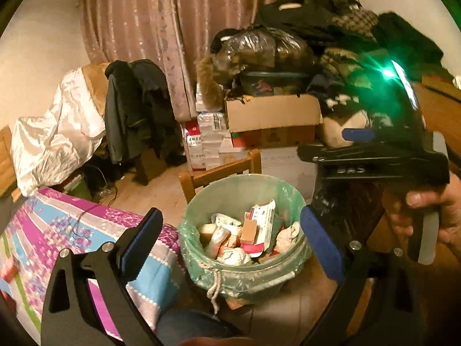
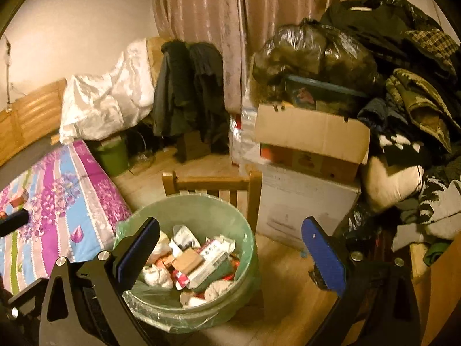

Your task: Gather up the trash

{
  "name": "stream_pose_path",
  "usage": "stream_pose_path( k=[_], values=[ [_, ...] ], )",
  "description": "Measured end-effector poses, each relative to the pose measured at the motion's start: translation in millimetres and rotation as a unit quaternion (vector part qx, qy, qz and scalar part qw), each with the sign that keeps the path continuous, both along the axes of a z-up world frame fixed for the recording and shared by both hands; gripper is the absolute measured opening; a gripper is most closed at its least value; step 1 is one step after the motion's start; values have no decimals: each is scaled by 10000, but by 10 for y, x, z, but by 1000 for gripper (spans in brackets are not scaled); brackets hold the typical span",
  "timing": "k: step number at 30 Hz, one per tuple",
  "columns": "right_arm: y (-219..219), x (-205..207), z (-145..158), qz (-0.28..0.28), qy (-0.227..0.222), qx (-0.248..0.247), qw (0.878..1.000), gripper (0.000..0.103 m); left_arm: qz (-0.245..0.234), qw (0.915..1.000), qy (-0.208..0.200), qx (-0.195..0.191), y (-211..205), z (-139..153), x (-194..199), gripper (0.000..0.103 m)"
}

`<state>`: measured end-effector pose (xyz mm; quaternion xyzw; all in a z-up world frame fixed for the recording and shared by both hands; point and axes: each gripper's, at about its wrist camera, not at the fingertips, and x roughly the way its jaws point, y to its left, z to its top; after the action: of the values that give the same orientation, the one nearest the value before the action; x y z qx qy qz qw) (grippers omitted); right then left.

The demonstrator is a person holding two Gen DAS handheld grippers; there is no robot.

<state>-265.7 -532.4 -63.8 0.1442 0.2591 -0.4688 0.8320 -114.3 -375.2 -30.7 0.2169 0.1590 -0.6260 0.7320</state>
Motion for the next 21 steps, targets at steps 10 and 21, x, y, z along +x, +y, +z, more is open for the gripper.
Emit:
stream_pose_path(
  k=[10, 21],
  values=[
    [-20, 277, 554, -478, 597, 51, 9971, 99, -174, 9938, 585, 927, -229, 417, 204, 97],
    [123, 170, 682, -925, 1202, 852, 9848, 99, -146, 9915, 333, 1247, -303, 394, 348, 97]
  ],
)
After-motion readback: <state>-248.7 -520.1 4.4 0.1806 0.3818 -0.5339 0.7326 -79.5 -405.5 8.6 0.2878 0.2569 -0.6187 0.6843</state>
